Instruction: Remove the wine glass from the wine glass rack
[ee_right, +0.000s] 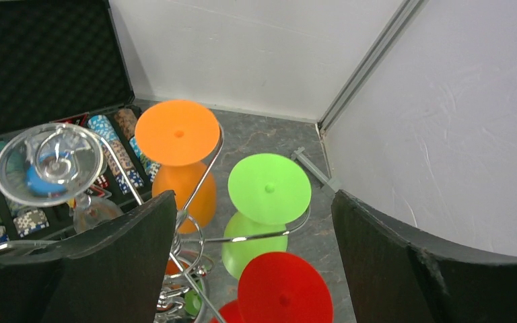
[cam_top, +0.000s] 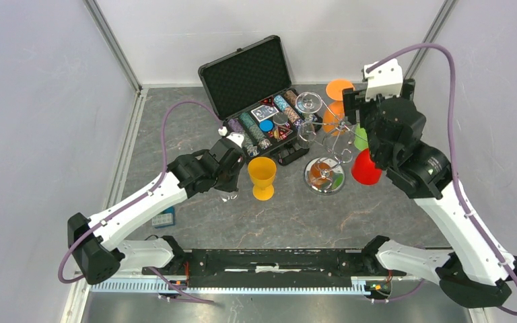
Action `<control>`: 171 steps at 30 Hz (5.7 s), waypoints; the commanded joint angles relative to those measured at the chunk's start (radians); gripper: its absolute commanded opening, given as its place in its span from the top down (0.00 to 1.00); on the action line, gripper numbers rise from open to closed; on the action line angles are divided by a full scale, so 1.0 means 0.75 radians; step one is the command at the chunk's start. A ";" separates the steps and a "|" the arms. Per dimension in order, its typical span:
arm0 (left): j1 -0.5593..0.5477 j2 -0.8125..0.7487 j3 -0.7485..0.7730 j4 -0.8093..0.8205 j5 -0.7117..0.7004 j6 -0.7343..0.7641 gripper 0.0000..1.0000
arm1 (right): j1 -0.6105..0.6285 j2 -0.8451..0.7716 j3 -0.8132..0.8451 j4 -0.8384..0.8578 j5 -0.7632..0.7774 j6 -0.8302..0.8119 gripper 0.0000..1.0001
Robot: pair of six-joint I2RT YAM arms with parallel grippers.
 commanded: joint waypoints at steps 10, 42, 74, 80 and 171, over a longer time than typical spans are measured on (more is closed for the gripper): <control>0.060 0.020 0.148 0.008 -0.013 0.192 0.55 | -0.503 0.200 0.249 -0.119 -0.525 0.175 0.10; 0.103 -0.243 0.250 0.121 -0.006 0.241 0.00 | -1.045 -0.342 -0.388 0.044 -1.021 1.034 0.13; 0.103 -0.269 0.222 0.139 0.005 0.251 0.00 | -1.045 -0.593 -0.709 0.193 -0.898 1.385 0.80; 0.103 -0.278 0.204 0.152 -0.021 0.268 0.00 | -1.045 -0.603 -0.672 0.186 -0.915 1.408 1.00; 0.103 -0.369 0.166 0.283 0.056 0.251 0.00 | -1.045 -0.615 -0.675 0.353 -0.816 1.586 1.00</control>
